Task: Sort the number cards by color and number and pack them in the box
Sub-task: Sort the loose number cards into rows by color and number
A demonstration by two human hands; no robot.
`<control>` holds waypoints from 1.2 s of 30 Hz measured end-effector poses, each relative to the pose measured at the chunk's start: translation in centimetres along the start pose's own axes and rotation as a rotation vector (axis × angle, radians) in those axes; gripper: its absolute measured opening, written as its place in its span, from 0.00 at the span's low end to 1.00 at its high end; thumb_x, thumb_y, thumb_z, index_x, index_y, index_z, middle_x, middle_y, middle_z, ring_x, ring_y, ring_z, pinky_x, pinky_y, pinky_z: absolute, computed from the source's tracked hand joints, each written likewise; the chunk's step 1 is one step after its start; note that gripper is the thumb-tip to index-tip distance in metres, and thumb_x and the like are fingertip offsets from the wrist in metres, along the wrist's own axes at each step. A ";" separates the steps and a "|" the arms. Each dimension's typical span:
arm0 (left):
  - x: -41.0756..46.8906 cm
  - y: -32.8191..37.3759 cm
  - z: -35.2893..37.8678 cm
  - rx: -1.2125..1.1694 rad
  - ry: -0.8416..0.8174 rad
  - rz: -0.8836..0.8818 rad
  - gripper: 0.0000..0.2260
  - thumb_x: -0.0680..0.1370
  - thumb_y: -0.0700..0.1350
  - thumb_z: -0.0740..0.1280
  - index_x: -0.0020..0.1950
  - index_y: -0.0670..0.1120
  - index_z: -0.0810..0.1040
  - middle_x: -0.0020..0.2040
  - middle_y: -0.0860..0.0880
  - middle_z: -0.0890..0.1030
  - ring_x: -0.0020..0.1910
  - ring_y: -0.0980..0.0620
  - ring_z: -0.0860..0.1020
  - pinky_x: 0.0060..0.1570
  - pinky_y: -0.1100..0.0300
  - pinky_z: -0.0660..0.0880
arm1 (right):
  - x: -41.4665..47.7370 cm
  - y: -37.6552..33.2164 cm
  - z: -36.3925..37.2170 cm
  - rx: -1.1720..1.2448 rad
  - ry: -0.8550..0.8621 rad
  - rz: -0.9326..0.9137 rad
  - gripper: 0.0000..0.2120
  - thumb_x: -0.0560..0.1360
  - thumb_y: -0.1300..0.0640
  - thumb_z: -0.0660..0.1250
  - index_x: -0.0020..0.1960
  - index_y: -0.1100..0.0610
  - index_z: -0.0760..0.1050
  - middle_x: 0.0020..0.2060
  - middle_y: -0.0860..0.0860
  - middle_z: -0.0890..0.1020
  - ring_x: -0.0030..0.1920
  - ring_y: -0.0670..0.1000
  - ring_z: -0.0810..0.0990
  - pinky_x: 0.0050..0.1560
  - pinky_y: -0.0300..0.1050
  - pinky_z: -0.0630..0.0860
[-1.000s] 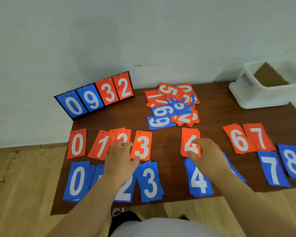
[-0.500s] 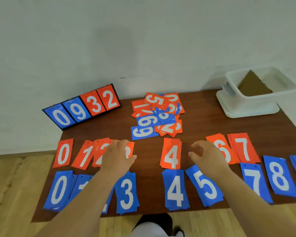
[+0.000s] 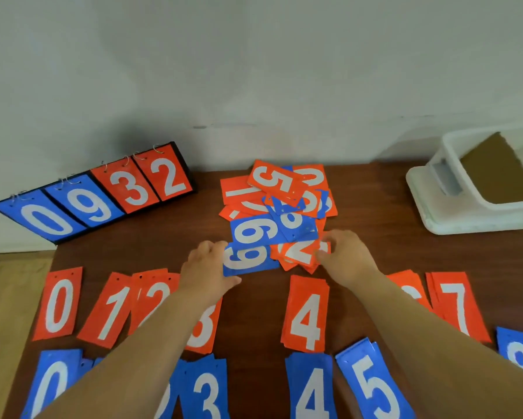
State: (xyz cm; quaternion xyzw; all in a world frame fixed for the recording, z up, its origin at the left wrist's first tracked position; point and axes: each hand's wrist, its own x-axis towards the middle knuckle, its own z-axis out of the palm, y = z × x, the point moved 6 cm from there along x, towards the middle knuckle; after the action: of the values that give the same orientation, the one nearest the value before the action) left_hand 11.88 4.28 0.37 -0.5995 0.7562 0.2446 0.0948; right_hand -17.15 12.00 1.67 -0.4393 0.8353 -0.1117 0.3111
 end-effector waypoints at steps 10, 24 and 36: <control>4.3 -0.7 2.1 0.038 -0.067 0.096 0.42 0.69 0.60 0.78 0.77 0.55 0.61 0.70 0.50 0.67 0.70 0.46 0.66 0.66 0.49 0.69 | 7.6 -3.9 4.8 -0.175 0.034 0.054 0.33 0.69 0.34 0.75 0.65 0.52 0.72 0.65 0.54 0.70 0.66 0.60 0.69 0.62 0.57 0.75; 3.5 -0.4 0.7 -0.310 -0.146 0.076 0.19 0.76 0.43 0.75 0.64 0.57 0.74 0.63 0.55 0.73 0.57 0.57 0.74 0.44 0.68 0.71 | 5.0 0.9 4.2 -0.238 0.126 -0.021 0.21 0.79 0.42 0.67 0.71 0.43 0.75 0.77 0.50 0.64 0.77 0.57 0.59 0.72 0.59 0.65; 0.1 -6.8 -4.2 -0.588 -0.044 -0.178 0.17 0.77 0.38 0.73 0.58 0.58 0.77 0.64 0.56 0.74 0.56 0.52 0.76 0.41 0.66 0.72 | 7.7 -12.5 8.2 -0.631 -0.269 -0.679 0.18 0.73 0.55 0.74 0.61 0.50 0.76 0.63 0.51 0.74 0.63 0.56 0.72 0.58 0.52 0.75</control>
State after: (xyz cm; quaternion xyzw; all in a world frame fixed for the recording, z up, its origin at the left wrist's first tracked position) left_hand 19.01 1.08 2.25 -0.6597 0.5952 0.4565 -0.0454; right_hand -7.03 -0.86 -2.28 -0.7706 0.5903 0.1098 0.2138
